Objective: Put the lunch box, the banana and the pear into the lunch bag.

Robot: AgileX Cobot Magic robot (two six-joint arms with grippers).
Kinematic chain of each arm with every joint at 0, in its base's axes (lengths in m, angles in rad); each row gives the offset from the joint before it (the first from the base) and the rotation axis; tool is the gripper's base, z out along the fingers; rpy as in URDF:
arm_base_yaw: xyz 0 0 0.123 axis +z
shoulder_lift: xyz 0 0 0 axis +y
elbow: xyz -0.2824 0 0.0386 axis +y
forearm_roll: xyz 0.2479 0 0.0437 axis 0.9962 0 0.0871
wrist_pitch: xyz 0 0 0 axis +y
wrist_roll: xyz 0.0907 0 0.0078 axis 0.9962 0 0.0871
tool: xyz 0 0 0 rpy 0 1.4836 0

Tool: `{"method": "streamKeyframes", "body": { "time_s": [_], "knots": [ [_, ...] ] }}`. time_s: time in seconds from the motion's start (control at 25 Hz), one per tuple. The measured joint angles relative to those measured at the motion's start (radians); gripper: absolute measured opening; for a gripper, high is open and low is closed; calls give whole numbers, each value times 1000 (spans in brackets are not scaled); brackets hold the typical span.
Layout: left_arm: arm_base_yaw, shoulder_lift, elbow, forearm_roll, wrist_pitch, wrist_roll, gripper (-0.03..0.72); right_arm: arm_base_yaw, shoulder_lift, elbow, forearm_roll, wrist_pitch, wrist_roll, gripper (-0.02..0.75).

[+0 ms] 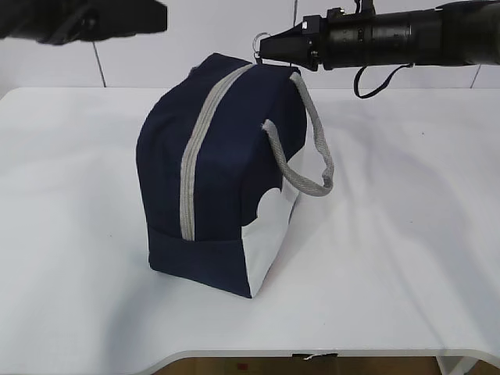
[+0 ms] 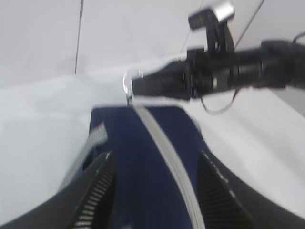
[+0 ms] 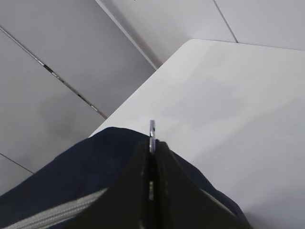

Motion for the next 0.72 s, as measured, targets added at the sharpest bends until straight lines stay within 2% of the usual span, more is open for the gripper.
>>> {"method": "streamKeyframes", "body": {
  "time_s": [0.24,0.4,0.72],
  "knots": [
    [2,172,-205,-11,20,-27,415,0,0,0,-21,2,0,6],
    [2,280,-300,-11,42,-70,414,0,0,0,-24,2,0,6],
    [2,380,-359,-11,70,-161,397,0,0,0,-25,4,0,6]
  ]
}}
